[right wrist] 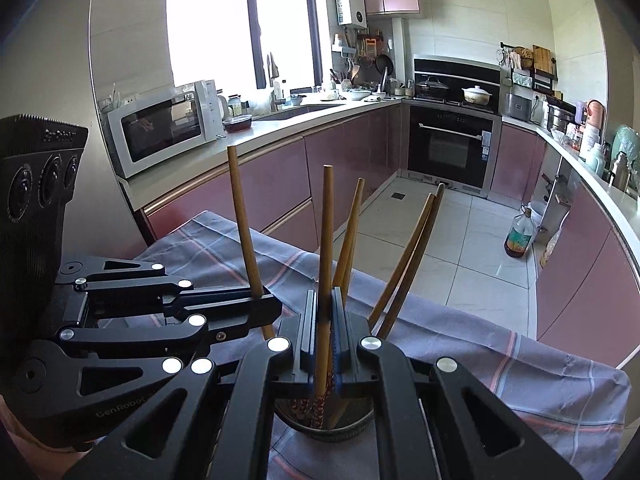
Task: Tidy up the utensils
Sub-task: 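Open both grippers to release the chopsticks into the cup, then withdraw both open grippers from the cup toward the chopstick bundle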
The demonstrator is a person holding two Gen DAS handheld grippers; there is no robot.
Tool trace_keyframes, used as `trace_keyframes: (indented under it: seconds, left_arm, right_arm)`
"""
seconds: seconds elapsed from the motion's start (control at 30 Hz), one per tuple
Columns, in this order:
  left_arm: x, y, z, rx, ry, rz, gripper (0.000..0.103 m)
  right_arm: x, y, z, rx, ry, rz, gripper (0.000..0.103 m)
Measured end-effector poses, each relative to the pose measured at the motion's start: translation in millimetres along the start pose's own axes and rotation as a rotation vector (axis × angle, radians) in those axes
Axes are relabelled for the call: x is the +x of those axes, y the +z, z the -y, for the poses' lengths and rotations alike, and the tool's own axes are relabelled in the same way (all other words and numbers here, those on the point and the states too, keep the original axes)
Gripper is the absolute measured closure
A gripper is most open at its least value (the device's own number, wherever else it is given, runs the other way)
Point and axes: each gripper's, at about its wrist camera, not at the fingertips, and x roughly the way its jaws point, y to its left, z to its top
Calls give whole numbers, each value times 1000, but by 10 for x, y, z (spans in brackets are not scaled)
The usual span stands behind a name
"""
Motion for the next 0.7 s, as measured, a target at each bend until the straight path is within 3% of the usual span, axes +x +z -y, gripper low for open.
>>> trace_keyframes:
  seconds: [0.27,0.7]
  left_arm:
    - [112,-43,-66,-9,9,-16,94]
    - [43,-125,-152,-33,9,10,78]
  right_arm:
    - [19,-6,24,37,6,5,96]
    - [-103,-41,6,46,23,37,89]
